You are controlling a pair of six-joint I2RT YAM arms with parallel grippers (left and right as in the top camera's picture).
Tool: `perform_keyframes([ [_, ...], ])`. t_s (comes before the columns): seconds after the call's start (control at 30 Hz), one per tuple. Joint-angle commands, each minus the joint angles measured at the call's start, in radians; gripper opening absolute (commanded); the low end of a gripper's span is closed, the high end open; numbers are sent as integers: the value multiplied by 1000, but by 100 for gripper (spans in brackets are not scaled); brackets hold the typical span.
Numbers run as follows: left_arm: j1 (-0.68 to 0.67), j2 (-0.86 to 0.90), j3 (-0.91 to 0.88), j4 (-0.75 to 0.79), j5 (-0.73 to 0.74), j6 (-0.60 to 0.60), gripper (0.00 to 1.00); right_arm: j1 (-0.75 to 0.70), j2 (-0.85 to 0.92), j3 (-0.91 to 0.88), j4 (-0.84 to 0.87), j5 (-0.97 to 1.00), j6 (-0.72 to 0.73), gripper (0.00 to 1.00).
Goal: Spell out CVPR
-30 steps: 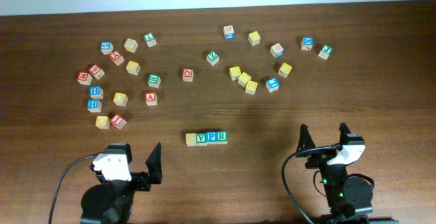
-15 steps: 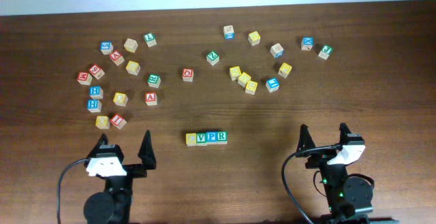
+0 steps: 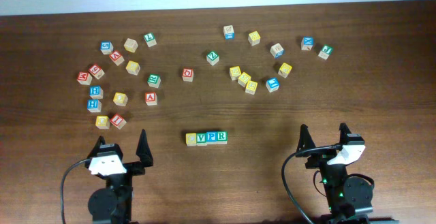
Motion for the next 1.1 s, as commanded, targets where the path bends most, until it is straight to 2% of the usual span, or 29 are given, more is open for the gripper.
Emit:
perform_keyframes([
  [0.0,6,-9,-3,-7,7,79,99,-6,-8,-5,-8,1,-11,98],
  [1.07,6,-8,-2,-8,14,101,99,-6,-8,-5,-8,1,-11,98],
])
